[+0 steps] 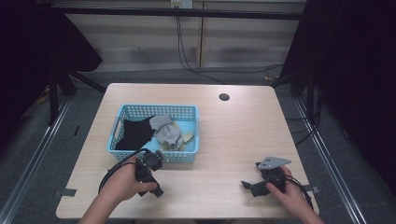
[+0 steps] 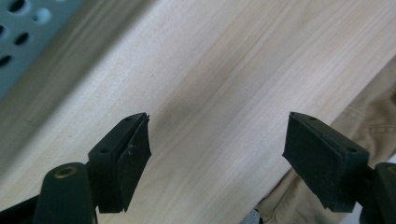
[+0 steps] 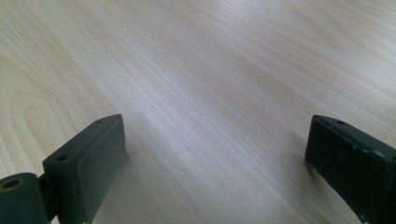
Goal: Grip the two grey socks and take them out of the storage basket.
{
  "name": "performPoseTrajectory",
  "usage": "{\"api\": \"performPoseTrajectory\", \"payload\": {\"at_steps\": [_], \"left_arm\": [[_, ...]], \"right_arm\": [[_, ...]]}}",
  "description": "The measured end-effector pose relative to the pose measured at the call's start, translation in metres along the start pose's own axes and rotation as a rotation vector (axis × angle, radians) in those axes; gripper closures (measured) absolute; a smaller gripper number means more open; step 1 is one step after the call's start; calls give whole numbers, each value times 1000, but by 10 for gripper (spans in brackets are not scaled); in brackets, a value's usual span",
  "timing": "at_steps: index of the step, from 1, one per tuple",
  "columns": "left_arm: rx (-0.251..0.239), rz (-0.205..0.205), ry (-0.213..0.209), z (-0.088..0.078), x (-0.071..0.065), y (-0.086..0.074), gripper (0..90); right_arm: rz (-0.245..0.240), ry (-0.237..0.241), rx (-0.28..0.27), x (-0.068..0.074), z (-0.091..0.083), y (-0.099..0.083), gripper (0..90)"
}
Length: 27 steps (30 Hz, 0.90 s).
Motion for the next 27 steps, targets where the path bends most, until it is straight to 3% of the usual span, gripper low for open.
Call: {"api": "performPoseTrajectory", "payload": {"at_steps": [8,11,19,27], "left_arm": [[36,-3,-37,-27,0,11,220],[49,-3,-6,-38,4,16,220],[49,1,10,-66,10,40,220],[51,-17,16,-77,19,61,220]], "right_arm": [[0,0,1,0,0,0,47],[2,1,0,0,0,0,47],[1,-1,-4,0,0,0,47],[0,-3,-7,0,0,0,48]]}}
Point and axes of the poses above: each handheld gripper's, and its own axes: z roughly forward along the jaws, y roughly out of its top, x roughly to its left, the point moved 7 cm from there along z, roughly forward along the jaws
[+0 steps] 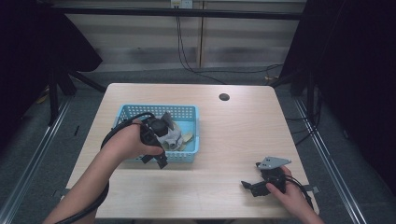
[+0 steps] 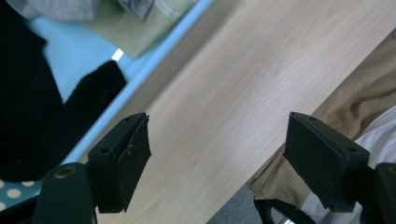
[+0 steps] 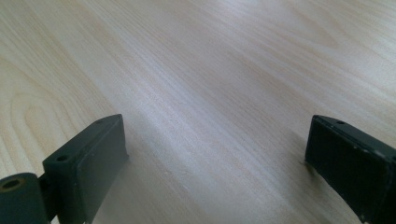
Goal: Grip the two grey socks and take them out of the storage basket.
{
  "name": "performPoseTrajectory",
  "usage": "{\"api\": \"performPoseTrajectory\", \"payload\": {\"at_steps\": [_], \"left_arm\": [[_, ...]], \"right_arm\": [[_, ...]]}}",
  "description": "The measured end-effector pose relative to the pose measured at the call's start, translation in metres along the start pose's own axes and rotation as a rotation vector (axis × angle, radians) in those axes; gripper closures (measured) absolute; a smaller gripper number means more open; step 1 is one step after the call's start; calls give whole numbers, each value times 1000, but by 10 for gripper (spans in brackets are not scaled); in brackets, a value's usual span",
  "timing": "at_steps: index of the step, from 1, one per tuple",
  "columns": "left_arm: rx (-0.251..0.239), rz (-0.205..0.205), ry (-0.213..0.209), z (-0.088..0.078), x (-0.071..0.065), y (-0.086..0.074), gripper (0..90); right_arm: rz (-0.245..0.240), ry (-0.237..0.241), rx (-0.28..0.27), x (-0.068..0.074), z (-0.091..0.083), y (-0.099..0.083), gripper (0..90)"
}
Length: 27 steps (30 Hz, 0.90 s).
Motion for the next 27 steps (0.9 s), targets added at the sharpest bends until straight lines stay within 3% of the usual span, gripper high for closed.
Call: {"api": "performPoseTrajectory", "payload": {"at_steps": [4,12,17,22,27], "left_arm": [[-13,-33,27,0,10,14,196],[-61,-48,52,5,28,43,197],[-50,-83,76,10,39,51,210],[-82,-123,98,15,49,64,232],[-55,-160,92,28,57,69,243]], "right_arm": [[3,0,1,0,0,0,47],[4,0,1,0,0,0,48],[4,0,1,0,0,0,47],[4,0,1,0,0,0,48],[4,0,1,0,0,0,47]]}}
Point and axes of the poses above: each handheld gripper's, and its own axes: z roughly forward along the jaws, y roughly out of its top, x roughly to its left, the point moved 7 cm from there along z, roughly forward along the jaws
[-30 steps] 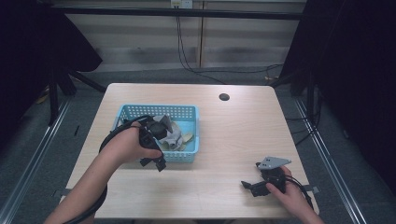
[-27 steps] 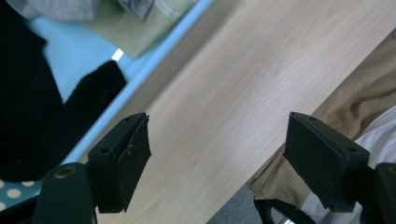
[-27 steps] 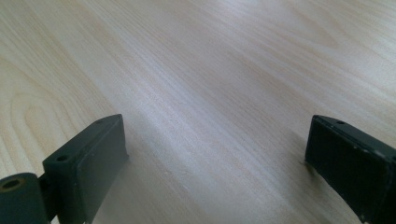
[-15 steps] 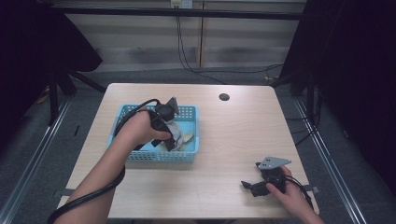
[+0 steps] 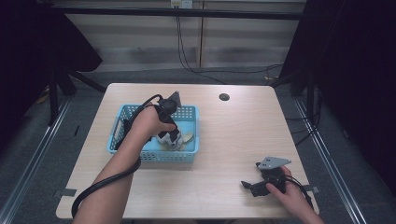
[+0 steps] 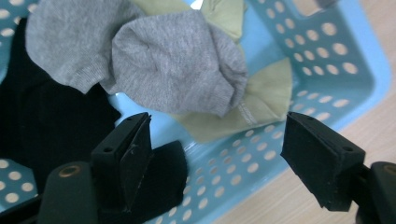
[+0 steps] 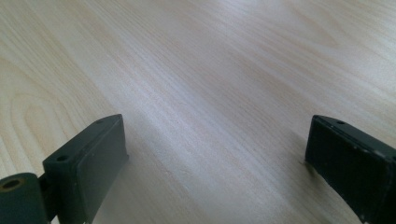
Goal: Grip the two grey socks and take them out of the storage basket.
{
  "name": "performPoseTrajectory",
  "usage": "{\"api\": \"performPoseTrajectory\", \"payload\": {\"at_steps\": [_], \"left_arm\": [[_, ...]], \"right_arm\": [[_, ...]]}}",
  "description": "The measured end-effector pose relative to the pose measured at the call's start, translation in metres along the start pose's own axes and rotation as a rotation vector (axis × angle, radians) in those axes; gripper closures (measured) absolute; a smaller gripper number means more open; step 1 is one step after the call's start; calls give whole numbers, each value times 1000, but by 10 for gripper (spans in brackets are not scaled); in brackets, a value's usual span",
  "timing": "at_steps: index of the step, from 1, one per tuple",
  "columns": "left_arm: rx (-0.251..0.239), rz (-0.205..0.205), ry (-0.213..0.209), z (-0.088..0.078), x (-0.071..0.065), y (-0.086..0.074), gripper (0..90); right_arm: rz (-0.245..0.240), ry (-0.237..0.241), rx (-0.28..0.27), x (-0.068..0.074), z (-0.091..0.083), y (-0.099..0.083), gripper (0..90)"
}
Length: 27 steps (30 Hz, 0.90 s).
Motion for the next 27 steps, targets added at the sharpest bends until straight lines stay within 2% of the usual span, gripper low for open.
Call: {"api": "performPoseTrajectory", "payload": {"at_steps": [3,10,14,17,19,24,25,27], "left_arm": [[7,-10,8,14,3,4,254],[7,-33,17,27,8,10,284],[-20,-51,21,32,10,15,287],[4,-78,9,42,11,15,287],[11,-74,15,45,12,15,287],[6,-101,-1,55,15,15,309],[6,-115,-20,58,16,15,317],[1,-115,-24,59,17,15,340]], "right_arm": [[0,0,0,0,0,0,47],[0,0,0,0,0,0,47],[-2,0,-1,0,0,0,47],[0,0,0,0,0,0,47],[0,0,0,0,0,0,47],[0,0,0,0,0,0,48],[0,0,0,0,0,0,47],[0,0,0,0,0,0,47]]}}
Point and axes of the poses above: each handheld gripper's, and its own axes: z roughly forward along the jaws, y roughly out of its top, x roughly to its left, the point moved 7 cm from there along z, roughly forward along the jaws
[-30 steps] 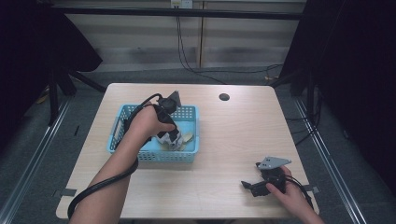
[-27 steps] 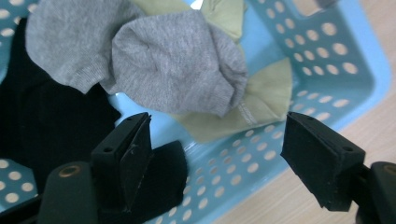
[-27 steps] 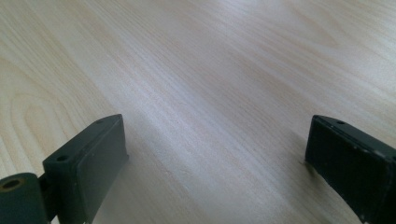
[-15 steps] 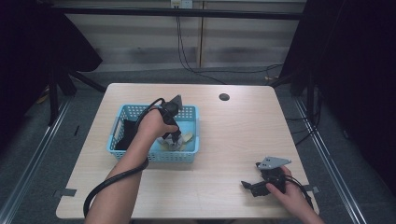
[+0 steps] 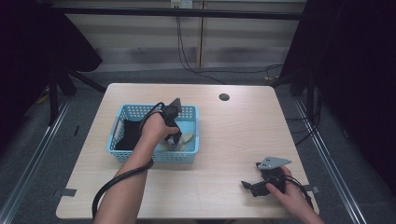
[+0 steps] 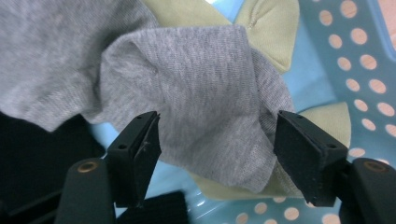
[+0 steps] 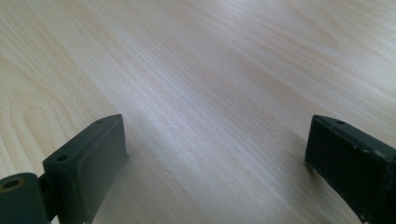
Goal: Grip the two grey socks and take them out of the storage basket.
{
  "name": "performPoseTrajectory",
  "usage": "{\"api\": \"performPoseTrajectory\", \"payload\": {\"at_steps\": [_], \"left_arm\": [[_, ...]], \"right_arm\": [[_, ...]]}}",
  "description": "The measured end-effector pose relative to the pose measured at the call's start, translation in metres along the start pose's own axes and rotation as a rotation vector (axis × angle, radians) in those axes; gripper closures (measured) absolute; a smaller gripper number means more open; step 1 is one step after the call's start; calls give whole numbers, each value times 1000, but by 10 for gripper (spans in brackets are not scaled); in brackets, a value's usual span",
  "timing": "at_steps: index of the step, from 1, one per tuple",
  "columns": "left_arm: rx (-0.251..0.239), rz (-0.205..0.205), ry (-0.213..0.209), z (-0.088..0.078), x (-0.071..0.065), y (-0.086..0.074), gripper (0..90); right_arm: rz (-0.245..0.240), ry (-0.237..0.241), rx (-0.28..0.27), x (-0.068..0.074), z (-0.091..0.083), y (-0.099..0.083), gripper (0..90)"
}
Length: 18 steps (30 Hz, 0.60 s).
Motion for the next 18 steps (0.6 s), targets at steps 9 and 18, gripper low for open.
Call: {"api": "performPoseTrajectory", "payload": {"at_steps": [9,18], "left_arm": [[-9,-29,-31,7,2,-2,481],[19,-25,-64,10,1,-5,689]], "right_arm": [[0,0,0,0,0,0,47],[2,0,0,0,0,0,48]]}}
Point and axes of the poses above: each handheld gripper's, and its own axes: z roughly forward along the jaws, y roughly out of its top, x roughly to its left, the point moved 7 cm from there along z, roughly forward along the jaws
